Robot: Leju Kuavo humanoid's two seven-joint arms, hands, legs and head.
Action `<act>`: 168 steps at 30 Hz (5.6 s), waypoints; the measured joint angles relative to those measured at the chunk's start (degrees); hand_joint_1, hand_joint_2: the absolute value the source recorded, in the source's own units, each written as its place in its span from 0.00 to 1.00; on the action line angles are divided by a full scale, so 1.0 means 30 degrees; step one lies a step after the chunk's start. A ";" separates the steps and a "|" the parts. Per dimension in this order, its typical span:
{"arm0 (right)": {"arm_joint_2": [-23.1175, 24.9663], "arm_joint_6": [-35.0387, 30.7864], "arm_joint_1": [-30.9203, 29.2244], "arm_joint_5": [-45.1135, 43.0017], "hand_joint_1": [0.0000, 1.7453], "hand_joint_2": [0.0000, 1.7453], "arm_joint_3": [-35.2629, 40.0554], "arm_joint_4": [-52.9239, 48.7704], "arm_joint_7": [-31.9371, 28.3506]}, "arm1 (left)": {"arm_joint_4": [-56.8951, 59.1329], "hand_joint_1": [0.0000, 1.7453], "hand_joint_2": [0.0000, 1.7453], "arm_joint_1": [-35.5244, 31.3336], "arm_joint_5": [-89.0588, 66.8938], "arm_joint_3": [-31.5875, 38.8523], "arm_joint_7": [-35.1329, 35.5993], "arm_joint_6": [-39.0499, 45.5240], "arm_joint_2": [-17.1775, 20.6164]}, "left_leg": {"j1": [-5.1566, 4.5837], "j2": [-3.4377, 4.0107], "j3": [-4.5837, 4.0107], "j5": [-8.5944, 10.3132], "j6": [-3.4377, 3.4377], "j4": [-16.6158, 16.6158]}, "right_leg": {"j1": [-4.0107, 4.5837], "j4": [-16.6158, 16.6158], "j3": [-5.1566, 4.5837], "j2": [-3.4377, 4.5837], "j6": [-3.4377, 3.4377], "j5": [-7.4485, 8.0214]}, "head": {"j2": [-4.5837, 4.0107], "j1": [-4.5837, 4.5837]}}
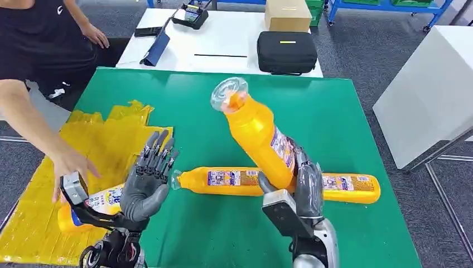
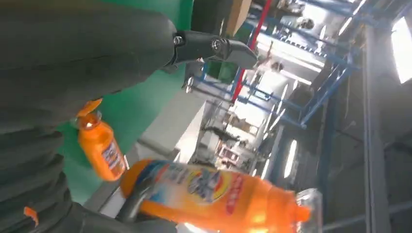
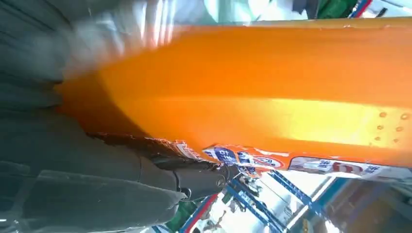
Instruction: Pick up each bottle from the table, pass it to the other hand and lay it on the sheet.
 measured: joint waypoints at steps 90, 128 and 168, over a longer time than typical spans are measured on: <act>-0.2193 -0.4262 0.2112 0.6923 0.00 0.00 0.5072 -0.2562 0.4648 | -0.4415 1.00 1.00 0.2478 -3.0546 1.1393 -0.7169 1.9300 -0.0210 | 0.0002 -0.0040 -0.0084 0.0013 0.0001 -0.0004 | 0.0000 0.0000 -0.0095 -0.0036 -0.0005 -0.0005 | 0.0000 0.0007; -0.1843 0.0182 0.1678 0.6135 0.00 0.00 0.2930 -0.2607 0.2813 | 1.3637 0.00 0.00 -0.1392 -3.3083 0.1480 0.3198 1.7730 0.3751 | -0.0010 -0.0235 0.0290 -0.0108 -0.0086 -0.0048 | -0.0004 -0.0001 0.0158 -0.0227 -0.0008 -0.0216 | 0.0000 -0.0014; -0.0874 0.1093 0.1594 0.6528 0.00 0.00 0.1655 -0.2228 0.2696 | 1.2451 0.00 0.00 -0.1284 -2.9994 0.1201 0.0109 1.5001 0.5246 | -0.0011 -0.0331 0.0282 0.0001 -0.0017 -0.0066 | -0.0005 0.0008 0.0321 -0.0360 -0.0022 -0.0177 | 0.0000 0.0000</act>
